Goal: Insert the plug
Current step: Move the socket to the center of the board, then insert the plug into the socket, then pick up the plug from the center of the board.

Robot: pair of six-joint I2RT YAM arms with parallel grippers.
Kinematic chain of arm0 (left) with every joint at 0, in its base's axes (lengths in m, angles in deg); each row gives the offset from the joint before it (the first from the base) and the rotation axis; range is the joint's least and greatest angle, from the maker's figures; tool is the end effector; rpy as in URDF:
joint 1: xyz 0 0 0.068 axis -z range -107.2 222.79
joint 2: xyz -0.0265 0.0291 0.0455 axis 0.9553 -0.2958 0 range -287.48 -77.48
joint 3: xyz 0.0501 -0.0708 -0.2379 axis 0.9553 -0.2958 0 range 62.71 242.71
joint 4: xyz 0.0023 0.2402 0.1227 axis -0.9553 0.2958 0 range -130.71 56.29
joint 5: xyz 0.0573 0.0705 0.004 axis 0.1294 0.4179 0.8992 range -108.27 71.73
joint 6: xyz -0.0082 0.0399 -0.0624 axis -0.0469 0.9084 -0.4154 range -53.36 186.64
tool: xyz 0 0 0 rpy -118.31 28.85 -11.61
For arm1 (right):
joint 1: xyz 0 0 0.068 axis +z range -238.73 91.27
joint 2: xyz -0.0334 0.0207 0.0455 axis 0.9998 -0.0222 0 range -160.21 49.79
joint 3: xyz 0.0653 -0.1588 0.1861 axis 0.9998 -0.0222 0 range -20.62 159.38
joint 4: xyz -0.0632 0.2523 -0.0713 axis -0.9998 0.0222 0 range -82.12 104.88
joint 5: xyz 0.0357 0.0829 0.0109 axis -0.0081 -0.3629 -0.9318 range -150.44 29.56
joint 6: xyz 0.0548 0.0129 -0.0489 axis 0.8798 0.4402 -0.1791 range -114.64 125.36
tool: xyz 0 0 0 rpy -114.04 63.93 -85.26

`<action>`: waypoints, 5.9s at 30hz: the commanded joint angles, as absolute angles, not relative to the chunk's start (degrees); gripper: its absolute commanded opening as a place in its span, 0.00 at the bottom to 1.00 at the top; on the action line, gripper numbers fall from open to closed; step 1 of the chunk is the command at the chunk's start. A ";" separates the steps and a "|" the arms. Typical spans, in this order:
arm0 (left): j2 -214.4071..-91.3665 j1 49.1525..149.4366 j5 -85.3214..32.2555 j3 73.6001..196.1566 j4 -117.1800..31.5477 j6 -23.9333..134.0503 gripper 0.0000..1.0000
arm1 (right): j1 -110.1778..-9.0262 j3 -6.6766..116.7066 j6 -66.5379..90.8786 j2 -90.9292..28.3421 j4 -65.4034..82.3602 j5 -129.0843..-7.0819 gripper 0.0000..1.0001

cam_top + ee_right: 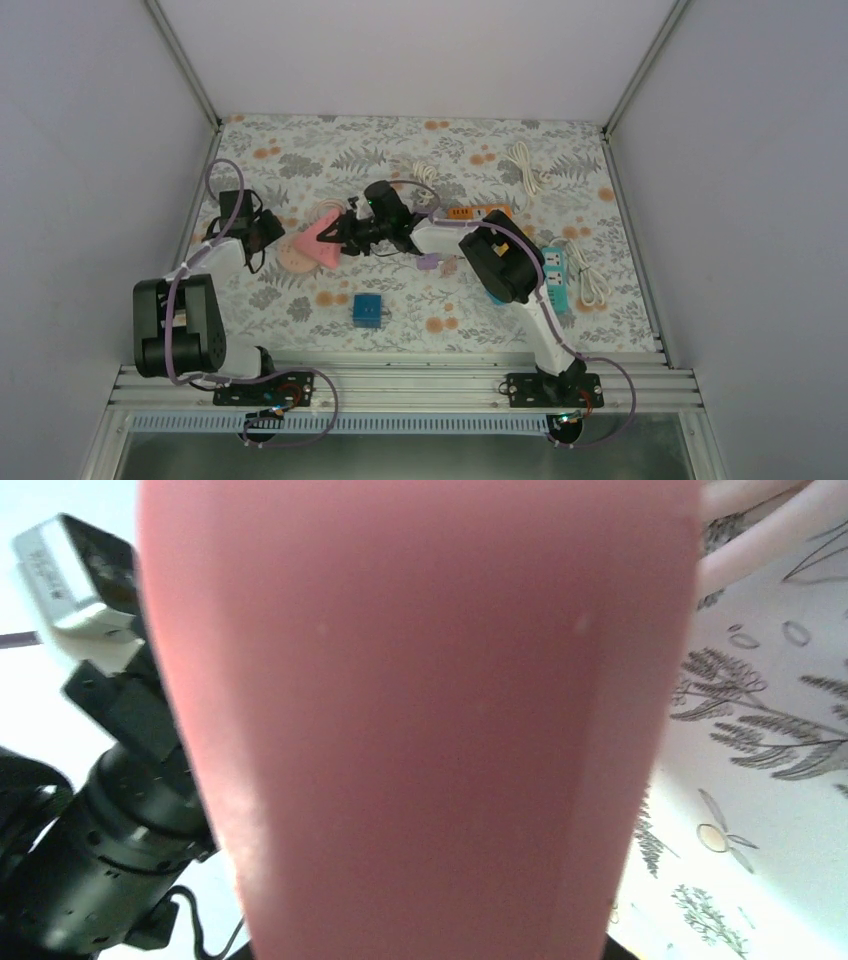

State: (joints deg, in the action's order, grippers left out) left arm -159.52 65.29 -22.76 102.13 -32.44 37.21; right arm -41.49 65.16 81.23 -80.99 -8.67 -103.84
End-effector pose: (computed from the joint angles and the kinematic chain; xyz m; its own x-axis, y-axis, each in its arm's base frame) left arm 0.2977 0.0344 0.1212 -0.6301 -0.5771 -0.5196 -0.4488 0.8167 -0.3628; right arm 0.3121 0.4008 0.1041 -0.9940 -0.0370 0.1028 0.0833 0.3514 0.9325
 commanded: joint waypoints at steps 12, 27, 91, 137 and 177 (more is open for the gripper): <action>-147.72 65.17 -39.21 97.47 -30.06 37.31 0.46 | -41.18 55.77 82.93 -83.48 -8.23 -98.88 0.29; -147.97 65.84 -41.62 92.95 -29.39 37.60 0.47 | -40.41 50.55 90.76 -84.01 -10.64 -99.25 0.35; -144.66 70.74 -30.92 97.47 -22.25 36.44 0.49 | -41.69 52.19 69.04 -81.65 -10.47 -91.11 0.79; -150.67 76.27 -40.78 83.82 -31.67 33.70 0.16 | -39.84 54.11 52.88 -59.98 15.76 -62.89 0.80; -117.40 76.23 -35.54 117.26 3.95 44.07 1.00 | -48.39 29.27 54.92 -24.14 45.78 -41.62 0.72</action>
State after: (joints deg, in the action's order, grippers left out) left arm -118.67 76.19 -36.73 115.24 0.50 42.21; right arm -44.68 33.31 56.64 -26.22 46.76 -42.60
